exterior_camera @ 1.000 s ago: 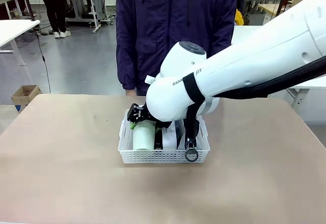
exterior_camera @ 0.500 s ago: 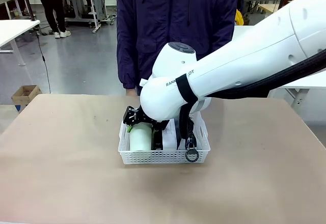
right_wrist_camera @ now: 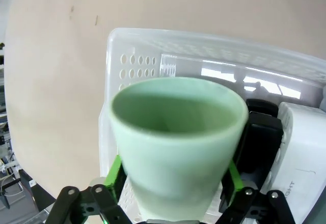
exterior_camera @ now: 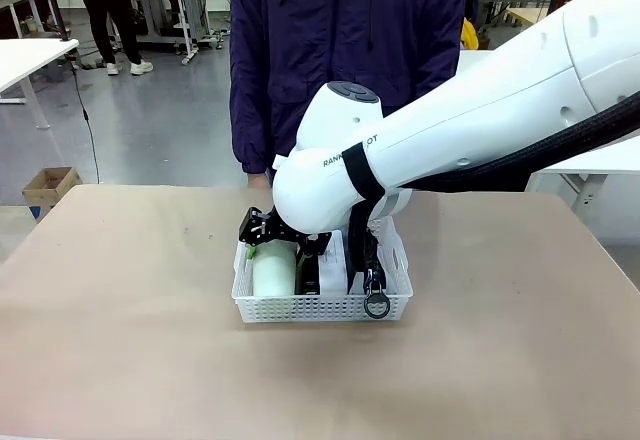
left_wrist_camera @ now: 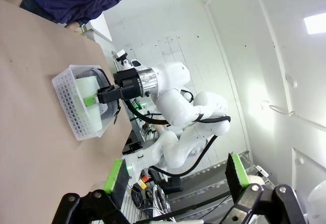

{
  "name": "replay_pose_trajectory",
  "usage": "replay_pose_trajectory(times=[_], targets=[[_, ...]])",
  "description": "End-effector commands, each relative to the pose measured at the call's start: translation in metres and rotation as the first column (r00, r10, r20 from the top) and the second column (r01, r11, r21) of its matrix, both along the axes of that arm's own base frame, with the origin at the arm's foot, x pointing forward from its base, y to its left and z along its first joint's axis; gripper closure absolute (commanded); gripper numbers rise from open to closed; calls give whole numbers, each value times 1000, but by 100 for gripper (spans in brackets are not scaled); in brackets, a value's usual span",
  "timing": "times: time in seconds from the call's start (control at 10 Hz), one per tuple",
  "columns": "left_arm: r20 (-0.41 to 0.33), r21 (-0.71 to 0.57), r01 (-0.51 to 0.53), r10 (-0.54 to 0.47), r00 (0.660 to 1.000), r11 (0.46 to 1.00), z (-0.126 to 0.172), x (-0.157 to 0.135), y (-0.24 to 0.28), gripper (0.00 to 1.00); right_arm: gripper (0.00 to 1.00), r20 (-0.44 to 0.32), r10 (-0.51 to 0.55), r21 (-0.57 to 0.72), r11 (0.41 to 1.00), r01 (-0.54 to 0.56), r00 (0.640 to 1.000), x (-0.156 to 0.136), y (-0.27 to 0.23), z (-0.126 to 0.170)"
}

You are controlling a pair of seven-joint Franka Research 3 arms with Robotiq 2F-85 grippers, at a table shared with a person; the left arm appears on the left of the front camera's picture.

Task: Efficiently arrange items inside the basket to fit them all.
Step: Pick up the Reusable plastic cup and place it inside the Organizing basket.

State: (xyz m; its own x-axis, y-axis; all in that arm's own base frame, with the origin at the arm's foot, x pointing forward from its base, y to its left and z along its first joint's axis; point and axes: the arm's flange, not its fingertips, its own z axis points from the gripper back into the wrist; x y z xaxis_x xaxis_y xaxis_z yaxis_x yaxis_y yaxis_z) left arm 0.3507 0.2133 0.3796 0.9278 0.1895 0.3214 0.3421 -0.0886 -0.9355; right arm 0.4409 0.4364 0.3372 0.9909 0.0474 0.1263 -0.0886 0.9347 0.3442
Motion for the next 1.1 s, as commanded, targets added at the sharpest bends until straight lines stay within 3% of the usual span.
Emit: replay_pose_trajectory(times=[0.0,0.5,0.7,1.0], targets=[[1,7,-1,1,1000,1000,3,-2,-3,0,0,-5,-40,1,999,40,999,3,8,3],[1,7,-1,1,1000,1000,3,-2,-3,0,0,2,-38,67,997,37,999,6,-4,15],[1,7,-1,1,1000,1000,3,-2,-3,0,0,-39,-18,153,988,24,999,6,-47,50],[1,7,-1,1,1000,1000,3,-2,-3,0,0,-117,-14,337,940,53,993,-1,-163,115]])
